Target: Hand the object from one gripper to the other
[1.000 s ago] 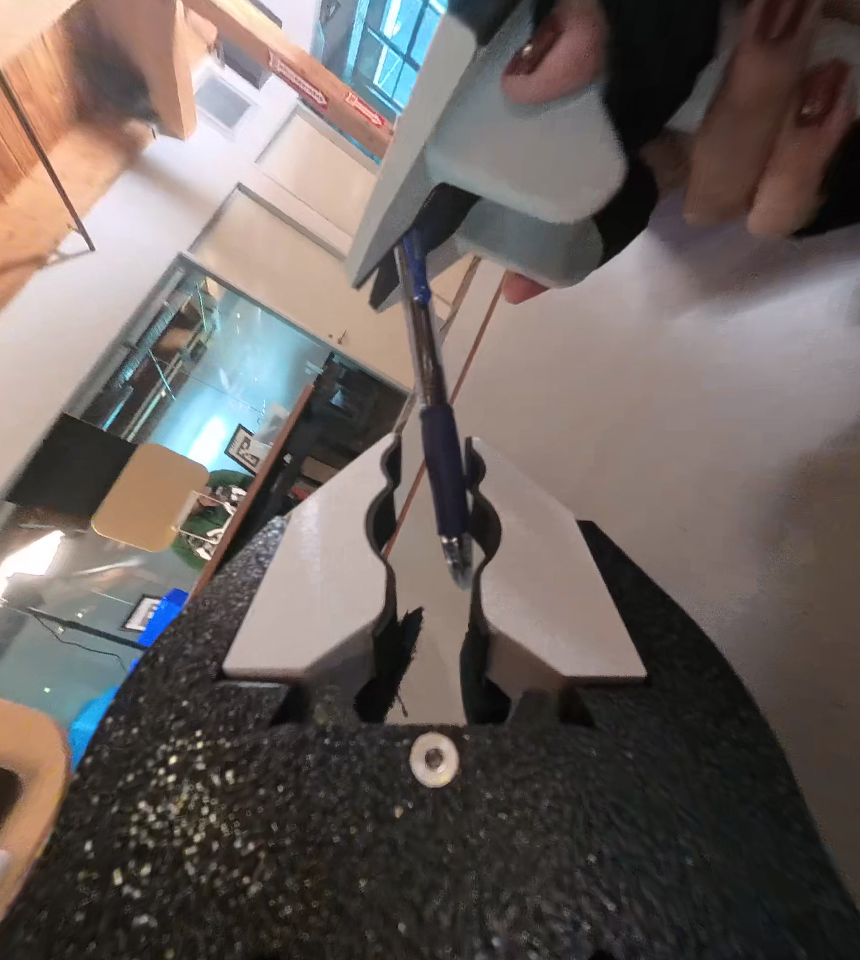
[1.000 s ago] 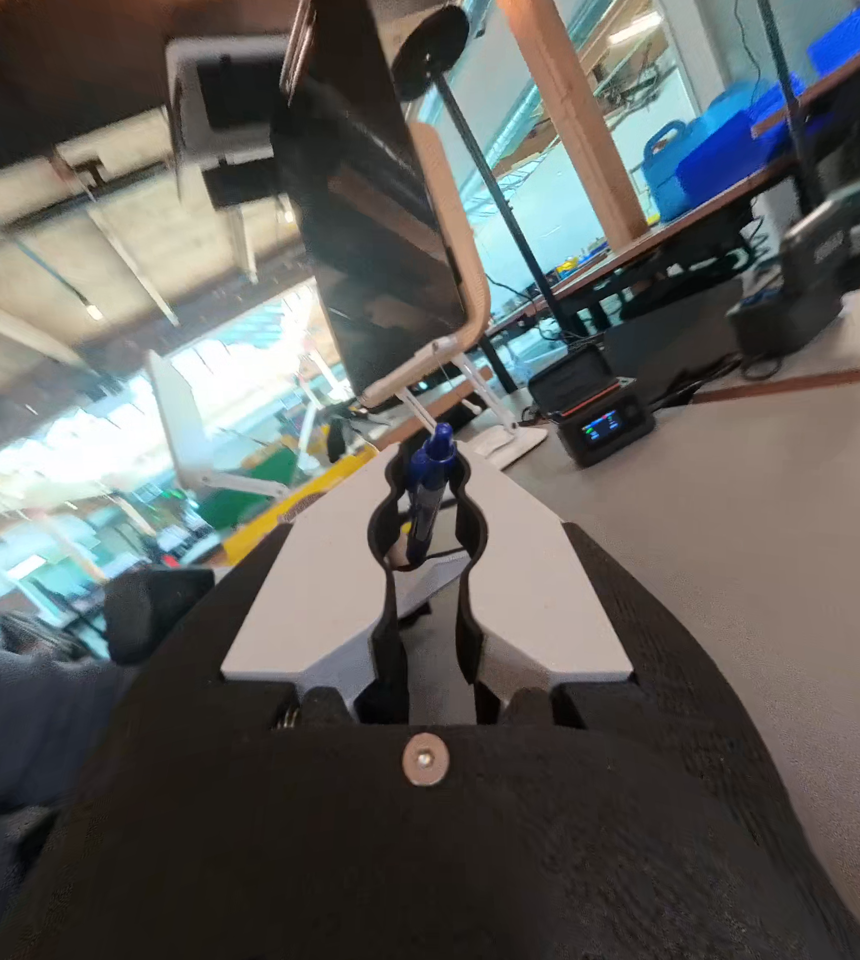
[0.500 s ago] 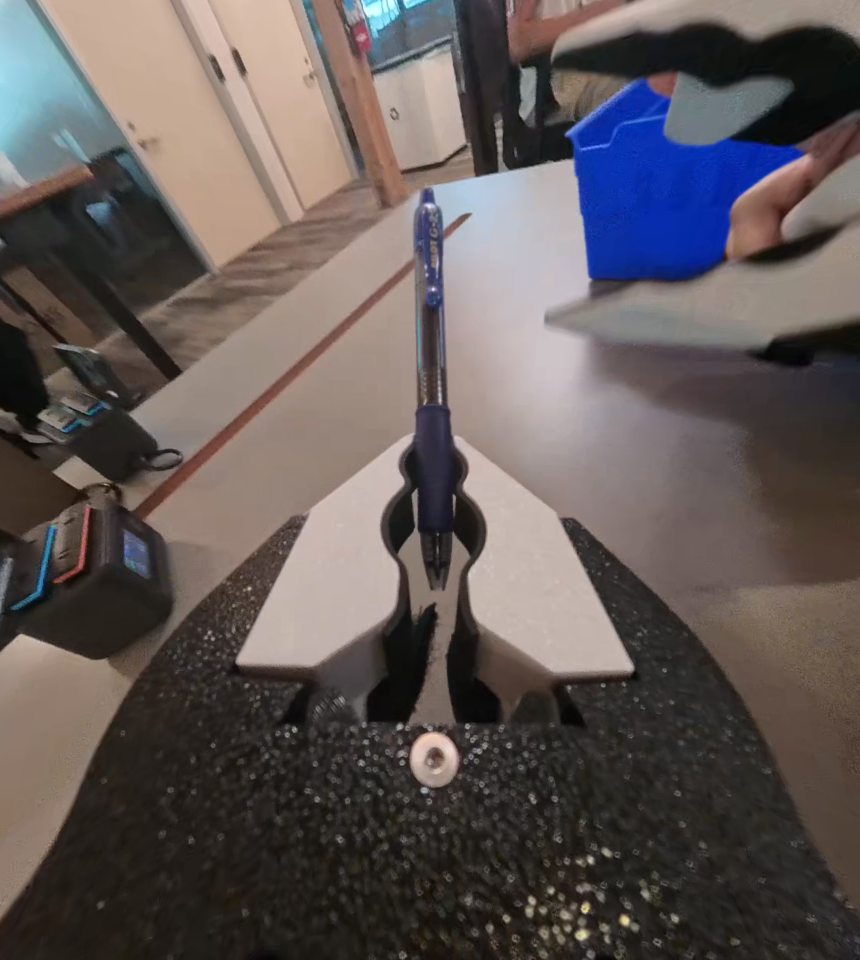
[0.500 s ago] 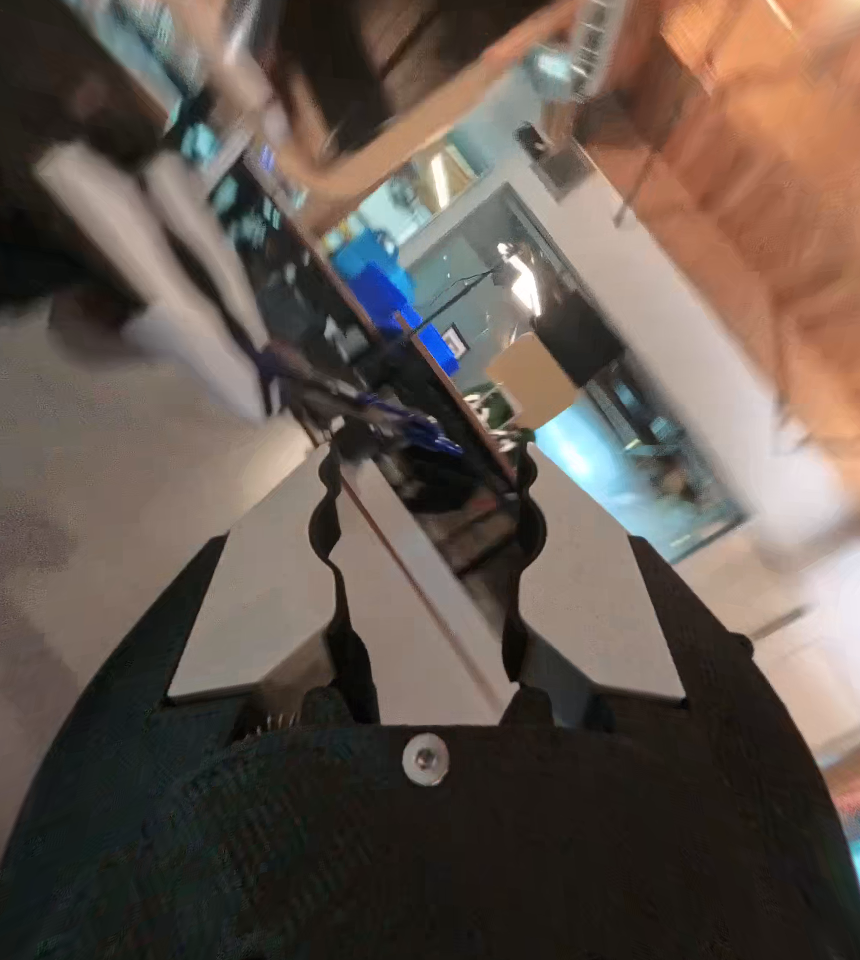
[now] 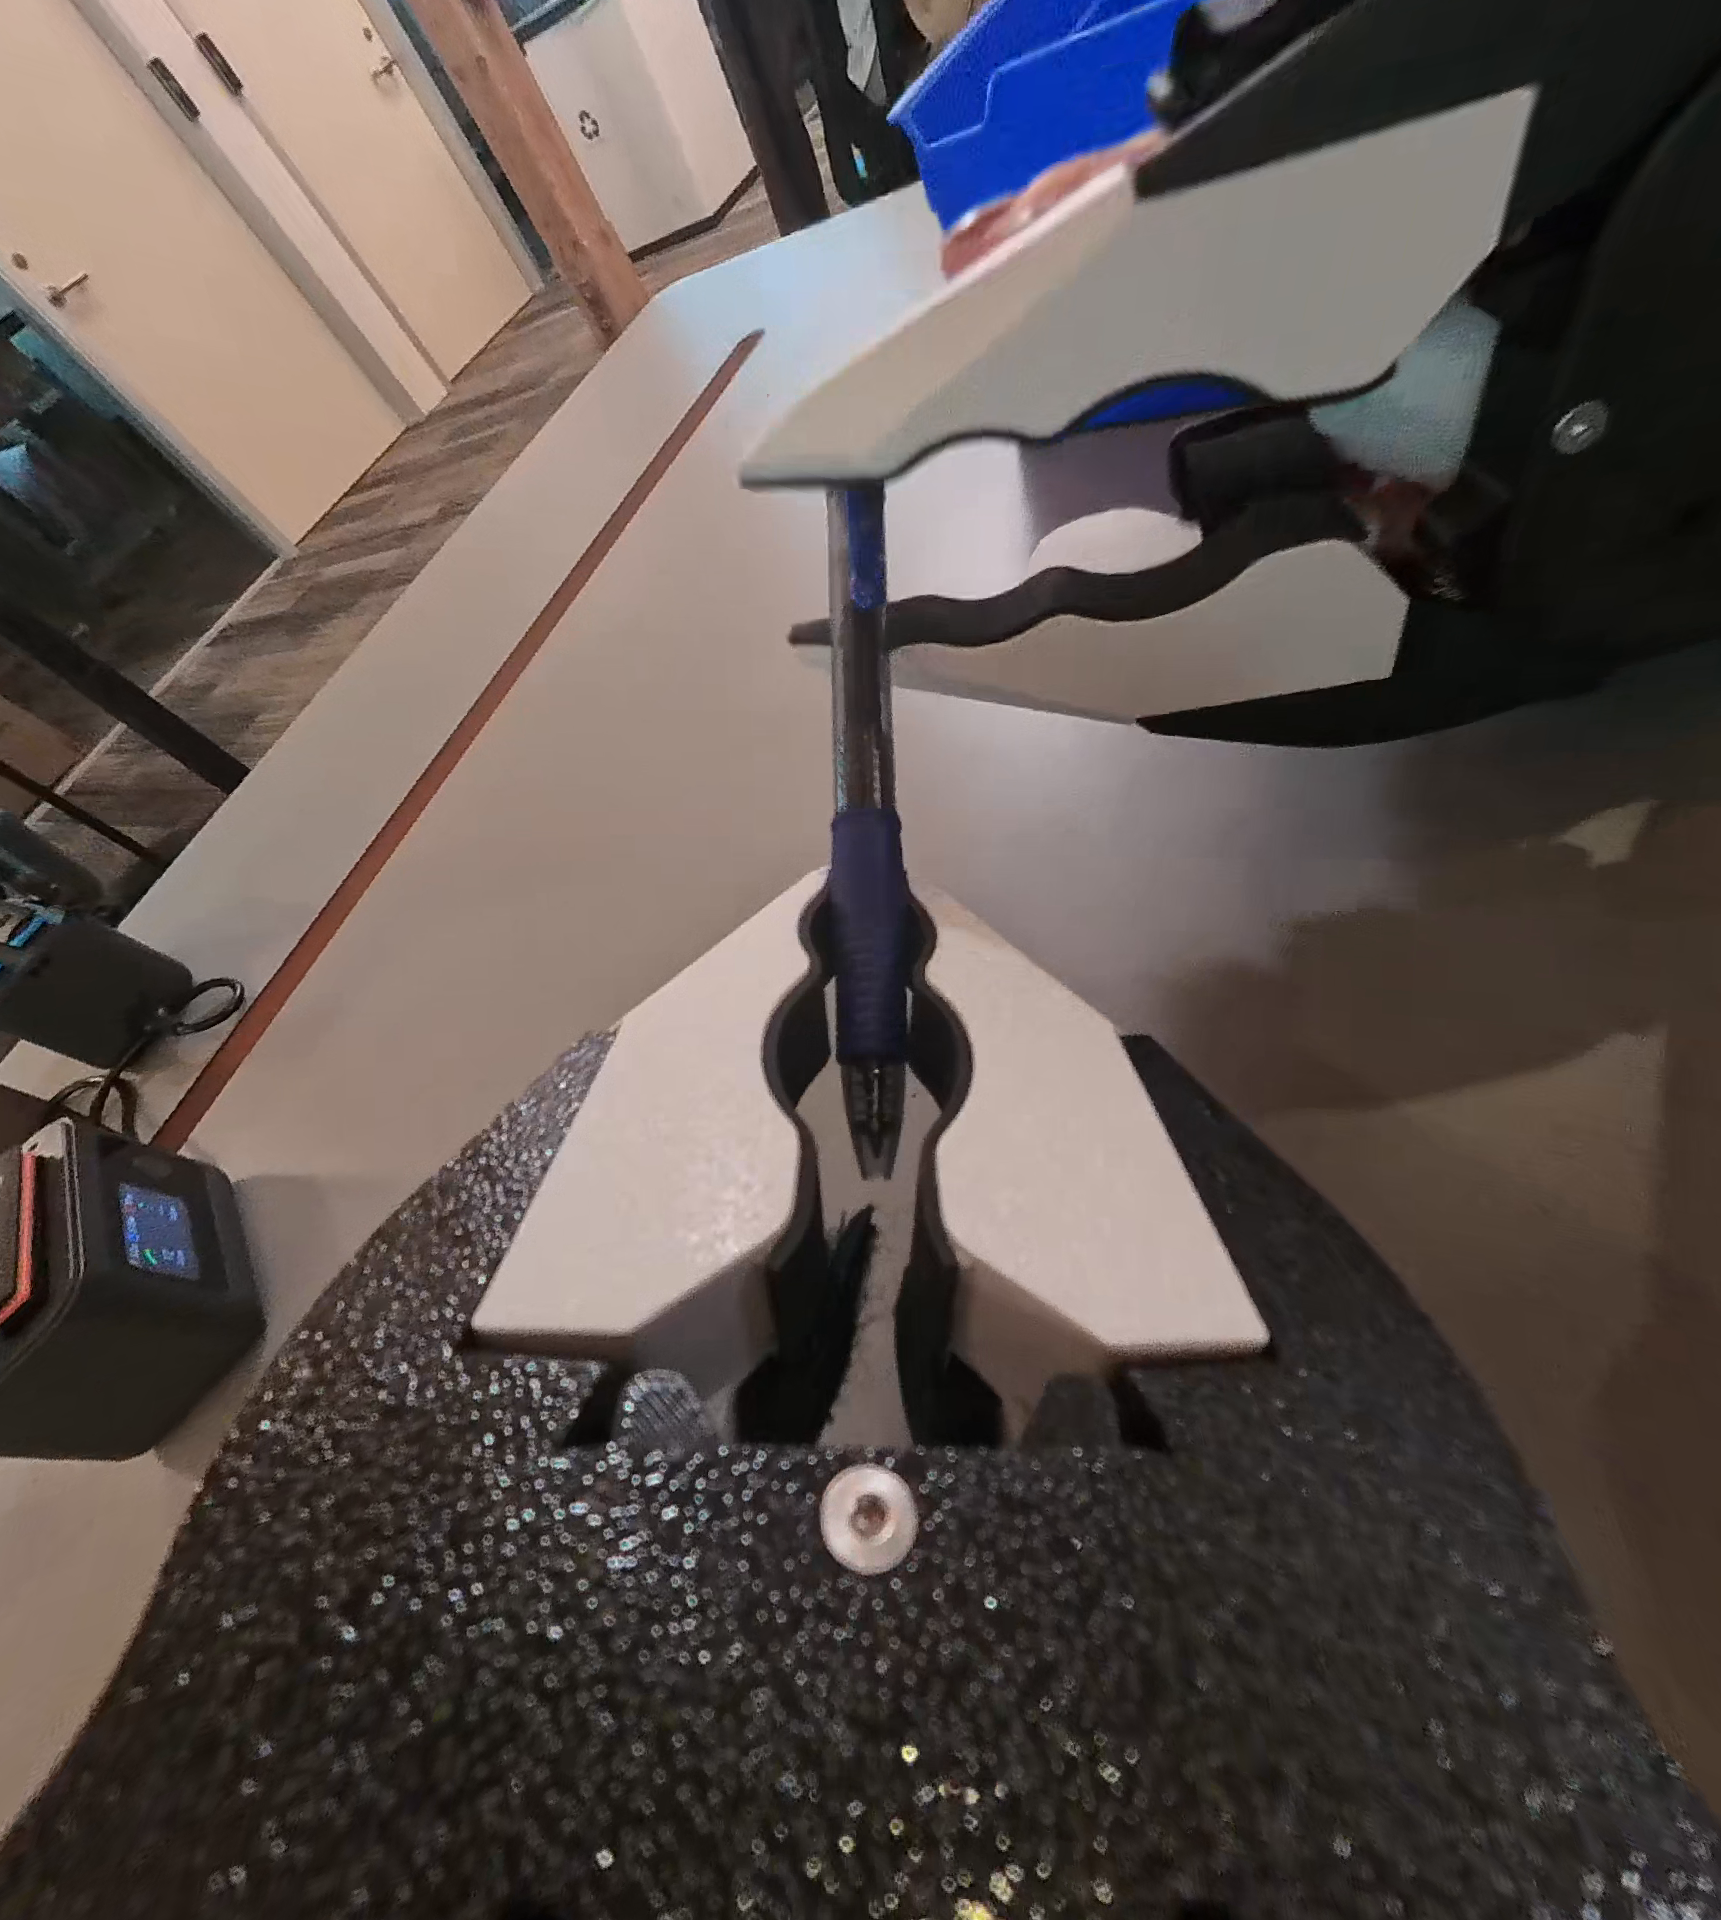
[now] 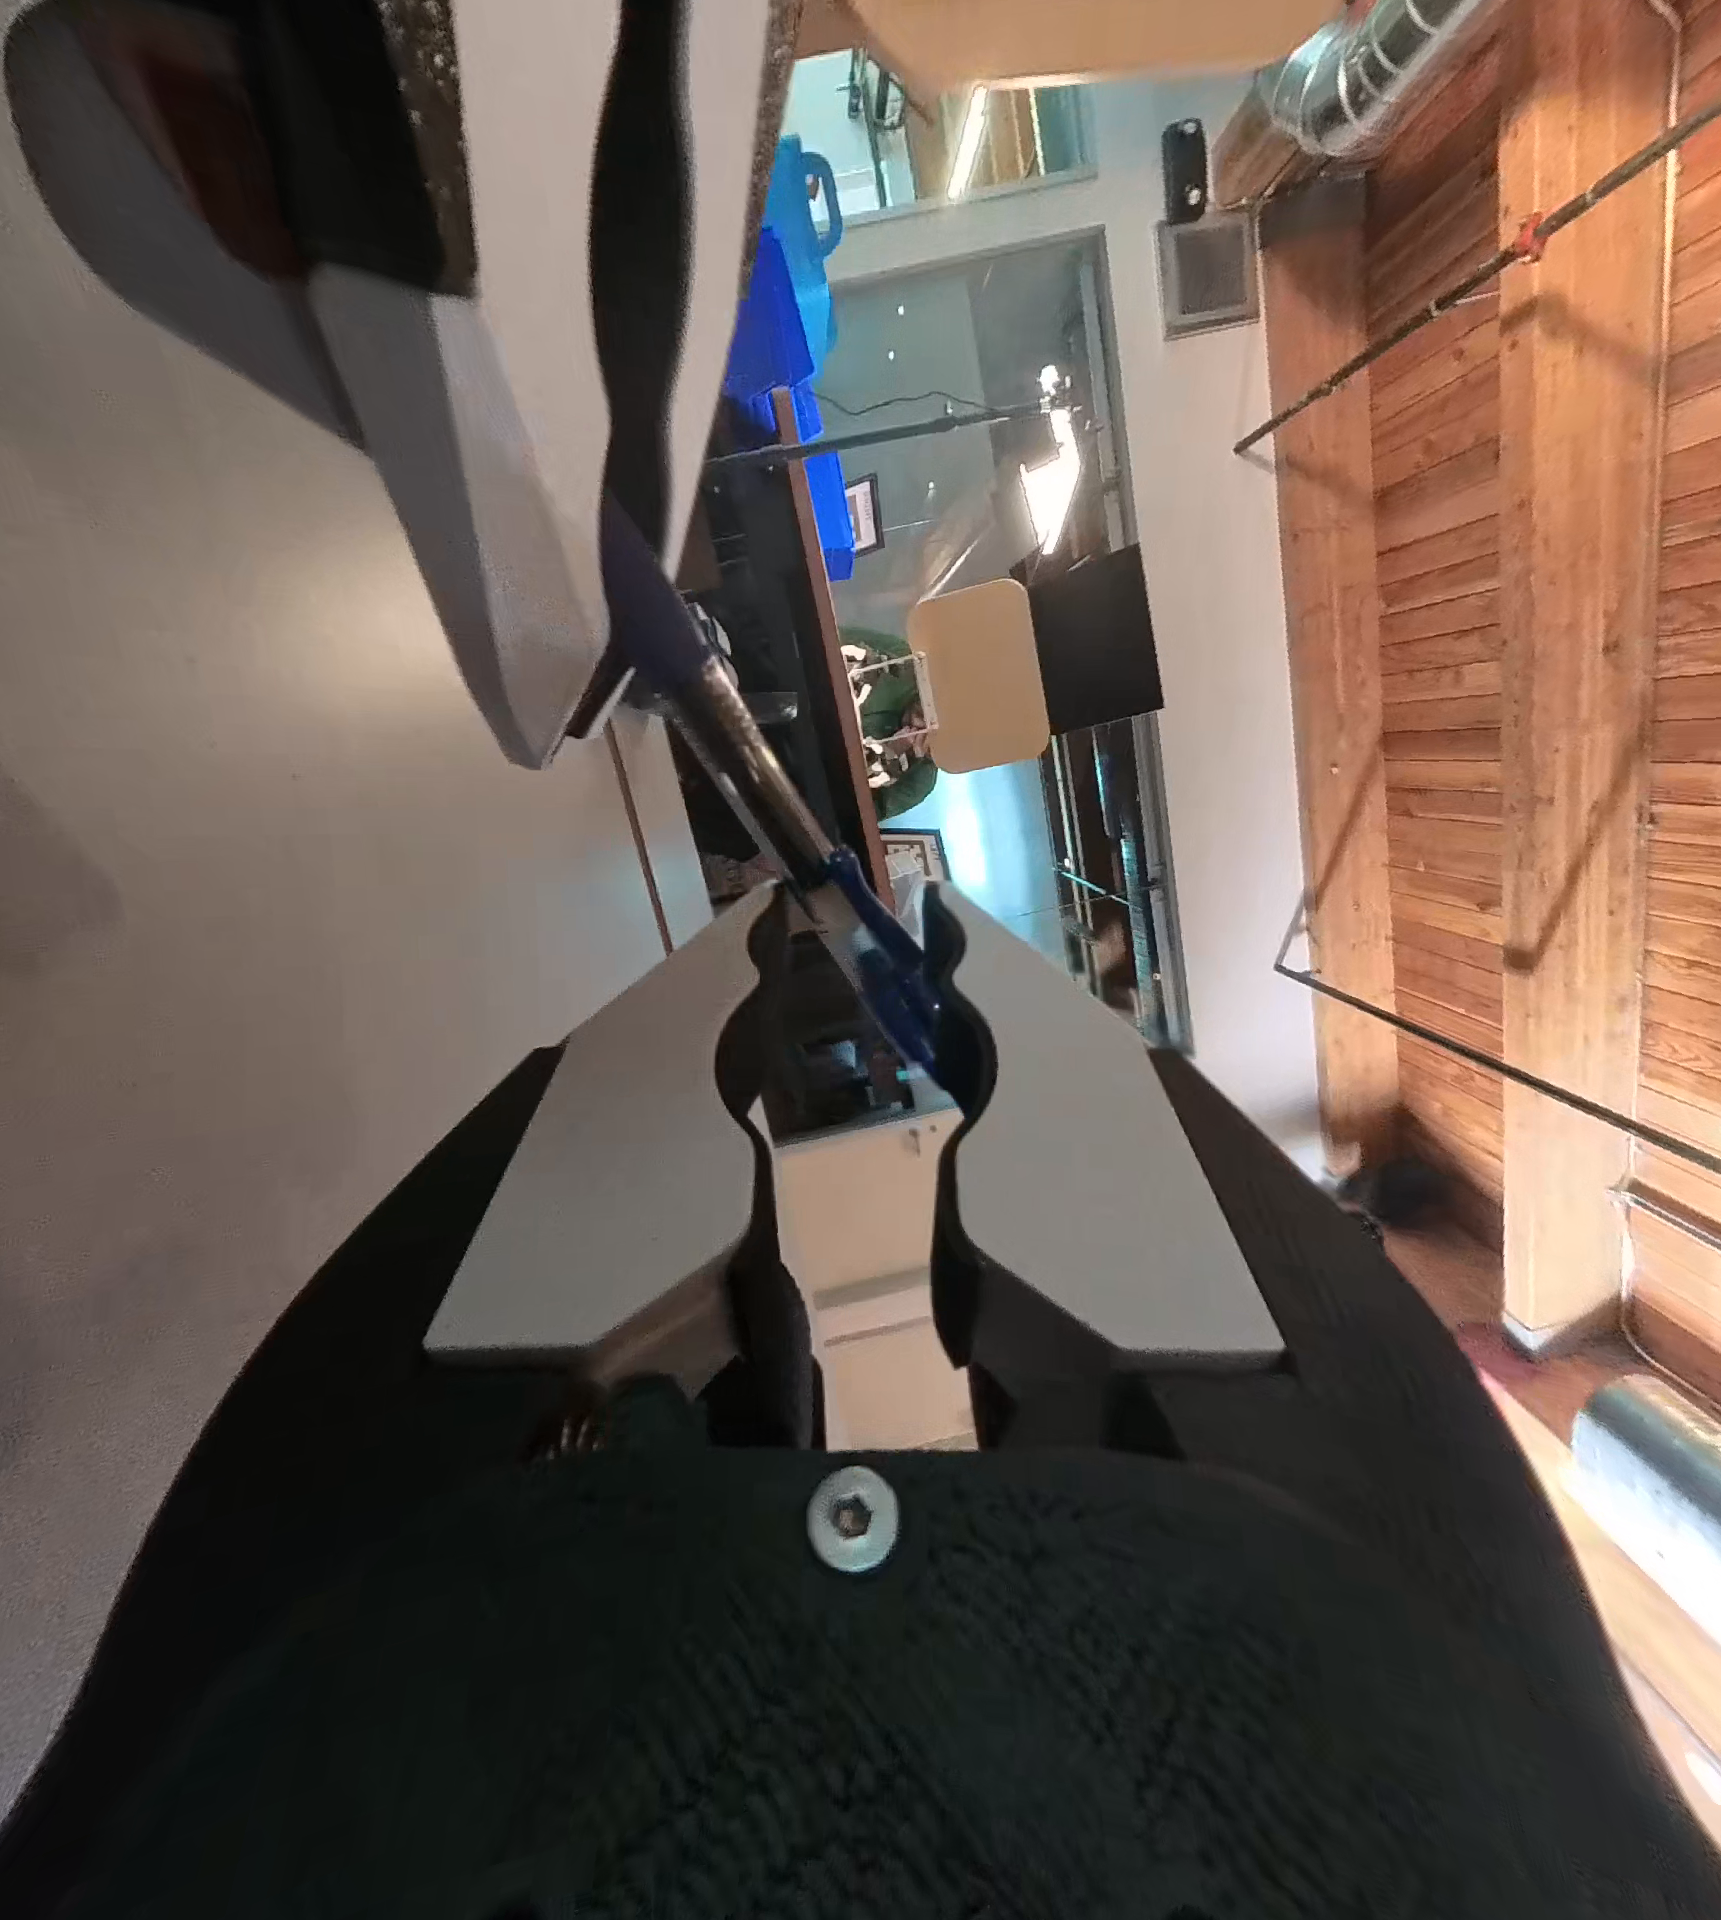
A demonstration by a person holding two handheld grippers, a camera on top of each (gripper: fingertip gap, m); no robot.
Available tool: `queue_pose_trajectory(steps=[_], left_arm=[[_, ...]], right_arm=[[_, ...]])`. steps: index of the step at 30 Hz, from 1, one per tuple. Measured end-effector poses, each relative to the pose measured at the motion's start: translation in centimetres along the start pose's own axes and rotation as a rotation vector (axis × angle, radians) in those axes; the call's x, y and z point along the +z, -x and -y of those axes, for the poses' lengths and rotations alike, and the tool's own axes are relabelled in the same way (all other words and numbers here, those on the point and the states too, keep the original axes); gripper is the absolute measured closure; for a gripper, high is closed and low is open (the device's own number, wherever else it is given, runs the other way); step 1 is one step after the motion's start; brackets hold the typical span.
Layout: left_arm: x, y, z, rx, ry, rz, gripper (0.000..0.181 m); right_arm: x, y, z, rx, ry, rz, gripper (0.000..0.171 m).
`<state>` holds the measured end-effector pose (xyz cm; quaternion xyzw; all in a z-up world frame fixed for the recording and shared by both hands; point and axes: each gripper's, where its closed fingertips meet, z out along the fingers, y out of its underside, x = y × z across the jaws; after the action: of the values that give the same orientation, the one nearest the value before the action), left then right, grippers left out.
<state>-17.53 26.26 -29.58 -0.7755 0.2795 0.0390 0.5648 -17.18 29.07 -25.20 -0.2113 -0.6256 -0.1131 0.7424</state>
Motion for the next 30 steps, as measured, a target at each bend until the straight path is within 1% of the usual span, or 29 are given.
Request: queue_pose_trajectory(steps=[1,10,16,20,21,23,24,26,30], left_arm=[[0.0,0.0,0.0,0.002,-0.002,0.003,0.175],[0.0,0.3,0.1,0.082,-0.022,0.061,0.174],[-0.1,0.5,0.3,0.085,-0.044,0.075,0.174],[-1.6,2.7,2.3,0.209,-0.15,0.302,0.159],[-1.9,2.8,2.7,0.225,-0.174,0.329,0.146],[-2.1,3.4,2.9,0.204,-0.187,0.363,0.121],[-2.1,3.6,2.8,0.183,-0.188,0.368,0.111],[-2.3,4.1,2.7,0.14,-0.205,0.371,0.105],[-2.9,5.1,2.3,0.11,-0.221,0.41,0.108]], right_arm=[[0.0,0.1,-0.1,0.001,0.003,0.004,0.149],[0.2,1.2,-0.7,0.042,0.033,0.084,0.155],[0.2,1.6,-0.8,0.081,0.036,0.123,0.156],[0.3,1.3,-0.9,0.139,0.046,0.125,0.16],[0.3,1.1,-1.2,0.165,0.058,0.124,0.16],[0.4,0.8,-1.8,0.261,0.078,0.129,0.16],[0.4,0.7,-2.1,0.325,0.087,0.134,0.161],[0.5,0.3,-2.5,0.461,0.095,0.149,0.161],[0.4,-0.1,-2.4,0.808,0.064,0.225,0.16]])
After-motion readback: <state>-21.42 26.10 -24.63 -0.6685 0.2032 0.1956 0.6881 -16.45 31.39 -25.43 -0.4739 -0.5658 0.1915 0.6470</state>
